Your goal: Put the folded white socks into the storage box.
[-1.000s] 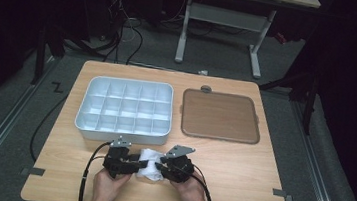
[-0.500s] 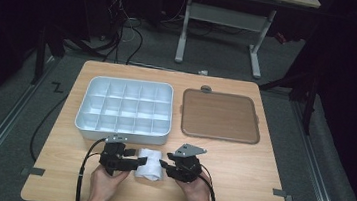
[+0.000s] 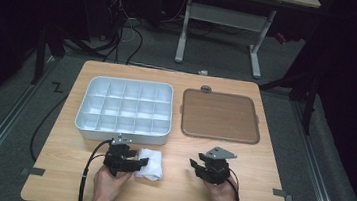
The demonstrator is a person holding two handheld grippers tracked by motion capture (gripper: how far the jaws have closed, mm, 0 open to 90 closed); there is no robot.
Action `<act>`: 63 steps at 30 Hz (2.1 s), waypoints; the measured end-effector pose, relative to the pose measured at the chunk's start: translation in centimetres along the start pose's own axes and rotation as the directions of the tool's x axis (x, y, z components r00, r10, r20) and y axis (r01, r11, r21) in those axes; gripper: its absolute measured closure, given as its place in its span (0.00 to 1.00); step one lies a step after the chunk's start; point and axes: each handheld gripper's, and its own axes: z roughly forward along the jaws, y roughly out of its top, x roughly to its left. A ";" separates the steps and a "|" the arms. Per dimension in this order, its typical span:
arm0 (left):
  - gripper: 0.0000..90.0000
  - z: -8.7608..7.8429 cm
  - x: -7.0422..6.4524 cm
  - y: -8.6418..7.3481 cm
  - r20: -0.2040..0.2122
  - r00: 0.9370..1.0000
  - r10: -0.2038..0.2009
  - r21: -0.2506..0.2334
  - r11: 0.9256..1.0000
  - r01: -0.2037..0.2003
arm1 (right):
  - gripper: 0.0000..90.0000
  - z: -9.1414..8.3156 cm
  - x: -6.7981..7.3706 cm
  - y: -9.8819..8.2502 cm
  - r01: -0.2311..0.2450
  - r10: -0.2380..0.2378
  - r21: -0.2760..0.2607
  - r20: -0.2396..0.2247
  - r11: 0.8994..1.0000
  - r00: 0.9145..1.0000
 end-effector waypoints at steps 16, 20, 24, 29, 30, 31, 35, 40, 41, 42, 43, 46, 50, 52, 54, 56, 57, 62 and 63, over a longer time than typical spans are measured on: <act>0.54 0.3 0.1 -1.4 0.048 0.999 -0.005 -0.023 1.000 0.006 | 0.54 -2.1 -6.4 -4.8 -0.182 0.181 -0.015 0.217 0.983 0.959; 0.60 0.2 0.0 -1.4 0.061 0.998 -0.005 -0.014 1.000 0.006 | 0.53 -2.3 -6.7 -5.0 -0.180 0.178 -0.012 0.238 0.984 0.955; 0.67 0.1 -0.1 -1.5 0.078 0.997 -0.013 -0.004 1.000 0.013 | 0.50 -2.2 -6.7 -5.0 -0.181 0.178 -0.010 0.238 0.983 0.955; 0.72 0.0 -0.3 -1.6 0.094 0.996 -0.011 0.002 1.000 0.011 | 0.48 -2.2 -6.7 -4.9 -0.183 0.179 -0.008 0.241 0.983 0.954; 0.74 0.0 -0.3 -1.6 0.094 0.996 -0.010 0.003 1.000 0.010 | 0.47 -2.2 -6.6 -5.0 -0.183 0.180 -0.007 0.240 0.983 0.954; 0.75 -0.1 -0.3 -1.6 0.095 0.995 -0.007 0.005 1.000 0.007 | 0.47 -2.2 -6.6 -5.0 -0.183 0.179 -0.007 0.240 0.983 0.954; 0.77 -0.1 -0.4 -1.6 0.098 0.995 0.009 0.002 1.000 -0.009 | 0.46 -2.2 -6.6 -5.0 -0.184 0.180 -0.006 0.238 0.983 0.954; 0.79 -0.1 -0.6 -1.5 0.097 0.995 0.015 0.010 1.000 -0.016 | 0.45 -2.2 -6.6 -5.0 -0.181 0.178 -0.005 0.235 0.983 0.956; 0.79 -0.1 -0.6 -1.5 0.098 0.995 0.022 0.014 1.000 -0.023 | 0.44 -2.2 -6.6 -5.0 -0.178 0.174 -0.004 0.234 0.984 0.956; 0.79 -0.1 -0.6 -1.4 0.097 0.995 0.028 0.018 0.999 -0.030 | 0.44 -2.2 -6.6 -4.9 -0.178 0.174 -0.004 0.234 0.984 0.957; 0.79 -0.1 -0.7 -1.4 0.097 0.995 0.030 0.019 0.999 -0.032 | 0.44 -2.2 -6.6 -4.9 -0.179 0.175 -0.004 0.233 0.984 0.957; 0.79 -0.1 -0.6 -1.3 0.102 0.995 0.019 0.020 1.000 -0.021 | 0.44 -2.2 -6.6 -4.9 -0.179 0.174 -0.004 0.233 0.984 0.957; 0.80 -0.2 -0.6 -1.2 0.103 0.995 0.011 0.025 1.000 -0.014 | 0.44 -2.2 -6.6 -4.9 -0.179 0.175 -0.004 0.233 0.984 0.957; 0.80 -0.2 -0.8 -1.1 0.100 0.995 0.017 0.024 1.000 -0.020 | 0.44 -2.2 -6.6 -4.9 -0.179 0.175 -0.004 0.233 0.984 0.957; 0.80 -0.3 -1.0 -1.0 0.099 0.995 0.030 0.027 0.999 -0.033 | 0.44 -2.2 -6.6 -4.9 -0.178 0.174 -0.004 0.233 0.984 0.957; 0.80 -0.4 -1.2 -0.9 0.099 0.994 0.044 0.027 0.999 -0.047 | 0.44 -2.2 -6.6 -4.9 -0.178 0.174 -0.004 0.232 0.984 0.957; 0.80 -0.4 -1.2 -0.8 0.099 0.994 0.044 0.029 0.998 -0.047 | 0.44 -2.2 -6.6 -4.9 -0.178 0.174 -0.004 0.232 0.984 0.957; 0.80 -0.5 -1.5 -0.6 0.112 0.993 0.038 0.032 0.999 -0.042 | 0.43 -2.2 -6.6 -4.9 -0.177 0.173 -0.002 0.230 0.984 0.958; 0.80 -0.6 -1.5 -0.5 0.114 0.993 0.036 0.034 0.999 -0.041 | 0.43 -2.2 -6.6 -4.9 -0.176 0.172 -0.002 0.230 0.984 0.958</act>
